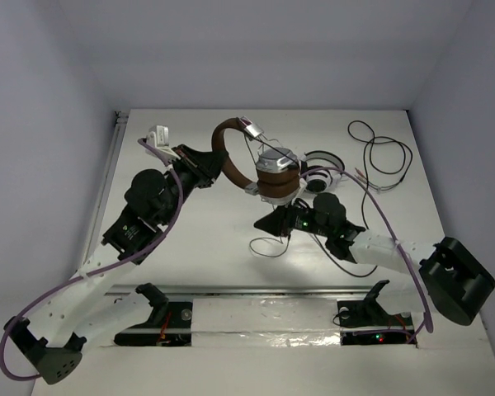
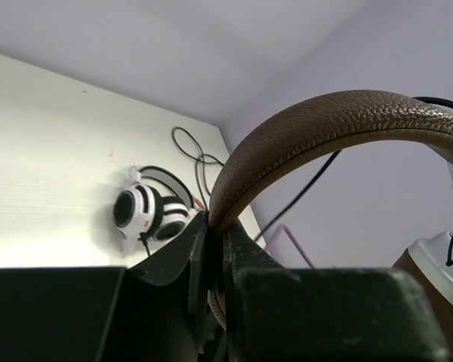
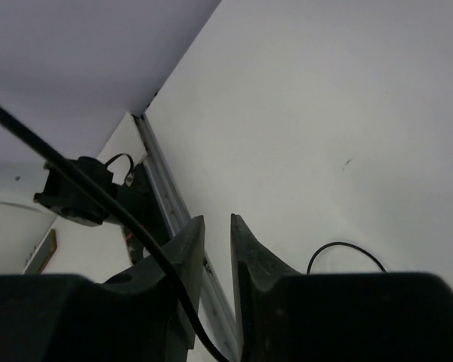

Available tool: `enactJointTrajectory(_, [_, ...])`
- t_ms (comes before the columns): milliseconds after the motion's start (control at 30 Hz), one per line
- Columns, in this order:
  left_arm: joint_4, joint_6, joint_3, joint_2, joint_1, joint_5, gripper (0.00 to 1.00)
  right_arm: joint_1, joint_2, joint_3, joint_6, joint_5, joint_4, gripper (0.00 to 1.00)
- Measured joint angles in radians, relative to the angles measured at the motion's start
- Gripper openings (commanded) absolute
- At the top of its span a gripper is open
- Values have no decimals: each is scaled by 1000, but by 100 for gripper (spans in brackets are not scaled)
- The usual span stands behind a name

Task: Wrap the headphones

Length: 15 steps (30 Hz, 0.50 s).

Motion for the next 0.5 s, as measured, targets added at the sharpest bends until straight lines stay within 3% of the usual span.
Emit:
enactJointTrajectory(133, [-14, 12, 12, 17, -2, -73, 0, 48, -13, -26, 38, -23, 17, 5])
enactJointTrajectory(500, [-27, 20, 10, 61, -4, -325, 0, 241, -40, -36, 102, 17, 29, 3])
